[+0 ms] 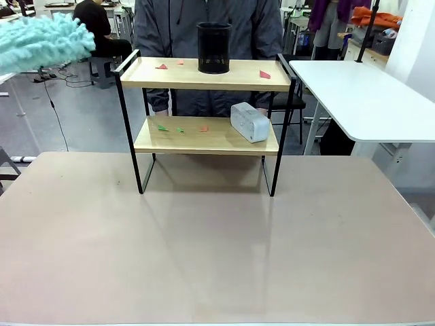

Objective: Clean the shelf.
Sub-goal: Pick up the Duster from the human.

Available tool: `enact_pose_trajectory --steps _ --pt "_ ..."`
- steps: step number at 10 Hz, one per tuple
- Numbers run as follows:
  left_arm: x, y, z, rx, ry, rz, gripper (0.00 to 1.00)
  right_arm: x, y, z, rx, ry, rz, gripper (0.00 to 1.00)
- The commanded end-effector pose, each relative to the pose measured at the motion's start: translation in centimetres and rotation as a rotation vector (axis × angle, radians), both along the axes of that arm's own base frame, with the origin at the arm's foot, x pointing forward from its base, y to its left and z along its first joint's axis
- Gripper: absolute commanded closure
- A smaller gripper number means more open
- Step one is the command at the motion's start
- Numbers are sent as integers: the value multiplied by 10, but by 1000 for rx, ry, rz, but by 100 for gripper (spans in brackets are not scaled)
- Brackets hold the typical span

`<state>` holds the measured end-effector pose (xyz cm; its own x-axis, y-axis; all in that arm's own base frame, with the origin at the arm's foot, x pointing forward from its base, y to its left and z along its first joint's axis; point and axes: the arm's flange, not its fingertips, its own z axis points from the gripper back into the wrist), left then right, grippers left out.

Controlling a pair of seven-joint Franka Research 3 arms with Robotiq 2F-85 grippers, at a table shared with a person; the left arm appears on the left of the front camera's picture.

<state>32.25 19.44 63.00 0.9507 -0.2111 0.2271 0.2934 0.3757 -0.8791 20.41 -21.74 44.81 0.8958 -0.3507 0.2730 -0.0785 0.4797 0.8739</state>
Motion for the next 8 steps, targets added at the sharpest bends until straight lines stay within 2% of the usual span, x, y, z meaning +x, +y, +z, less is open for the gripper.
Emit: enact_pose_trajectory --steps 1,2,3,5,6,7,8 --pt "-43 1 -16 -3 -147 -126 100 0 -1 1 3 -32 7 0" --pt "-59 0 -21 -8 -172 -118 100 0 -1 1 3 -32 7 0" --pt "-64 -6 -30 -5 -157 -150 100 0 -1 1 3 -32 7 0" --pt "-54 -20 -52 -41 -75 -190 100 0 -1 1 3 -32 7 0" --pt "-42 -25 -61 -81 -36 -138 100 0 -1 1 3 -32 7 0" --pt "-63 -18 -43 -21 -112 -174 100 0 -1 1 3 -32 7 0" --pt "-63 -18 -43 -21 -112 -174 100 0 -1 1 3 -32 7 0"
